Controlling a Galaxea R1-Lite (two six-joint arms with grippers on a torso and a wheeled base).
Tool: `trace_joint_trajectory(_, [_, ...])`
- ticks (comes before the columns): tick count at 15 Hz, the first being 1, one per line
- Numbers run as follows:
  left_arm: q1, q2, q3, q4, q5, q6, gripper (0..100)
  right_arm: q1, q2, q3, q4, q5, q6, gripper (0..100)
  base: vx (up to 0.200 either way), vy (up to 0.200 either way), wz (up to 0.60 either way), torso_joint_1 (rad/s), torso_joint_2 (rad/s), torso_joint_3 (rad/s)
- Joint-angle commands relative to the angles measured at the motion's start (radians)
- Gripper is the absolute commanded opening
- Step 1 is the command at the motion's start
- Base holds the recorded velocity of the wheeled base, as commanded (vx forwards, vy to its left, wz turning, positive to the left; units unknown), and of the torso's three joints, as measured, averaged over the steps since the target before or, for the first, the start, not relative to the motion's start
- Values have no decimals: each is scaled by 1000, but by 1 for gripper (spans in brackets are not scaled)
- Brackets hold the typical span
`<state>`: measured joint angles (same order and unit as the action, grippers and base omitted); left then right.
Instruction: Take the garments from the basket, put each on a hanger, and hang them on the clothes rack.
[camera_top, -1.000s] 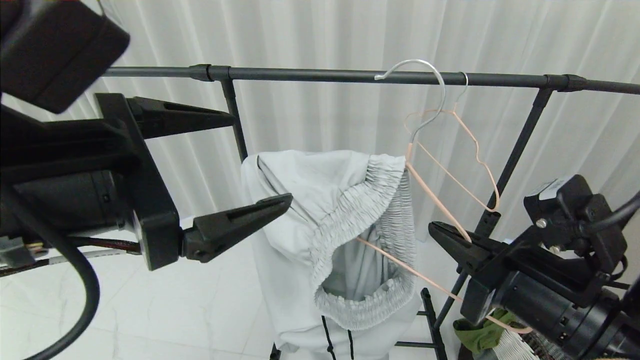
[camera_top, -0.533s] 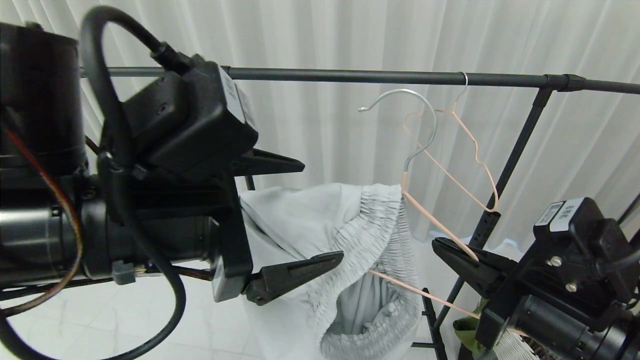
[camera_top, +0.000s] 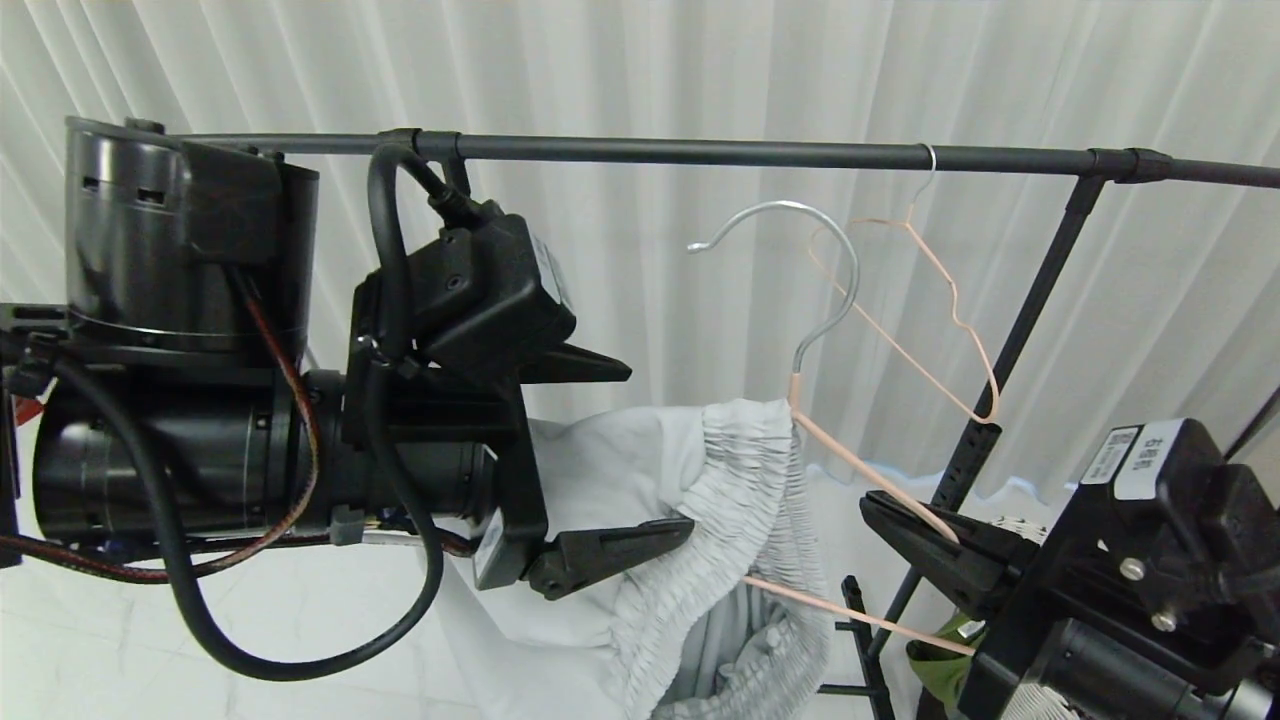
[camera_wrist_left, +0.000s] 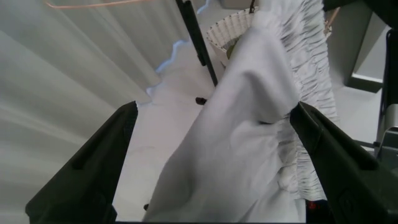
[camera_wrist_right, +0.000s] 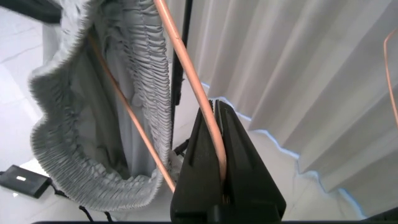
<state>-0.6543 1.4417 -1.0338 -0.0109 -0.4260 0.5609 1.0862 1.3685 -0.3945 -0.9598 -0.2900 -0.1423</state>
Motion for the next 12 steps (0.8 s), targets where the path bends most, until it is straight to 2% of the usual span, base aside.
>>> trace_joint_trajectory(1, [2,28,1,0,-2,-2,100,12,-6,-1,0,0,-3,0,0,0,0,0,0,0])
trace_joint_trajectory(6, [4,42,1,0,-25,-2,100,12,-19,-7,0,22,-28,0,0,0,0,0,0,0])
trace_joint_trajectory(7, [2,40,5,0,-25,-2,0,12,-19,-9,0,22,-29,0,0,0,0,0,0,0])
trace_joint_trajectory(12, [2,25,38,0,-23,2,0,11,-20,-23,-2,20,-26,0,0,0,0,0,0,0])
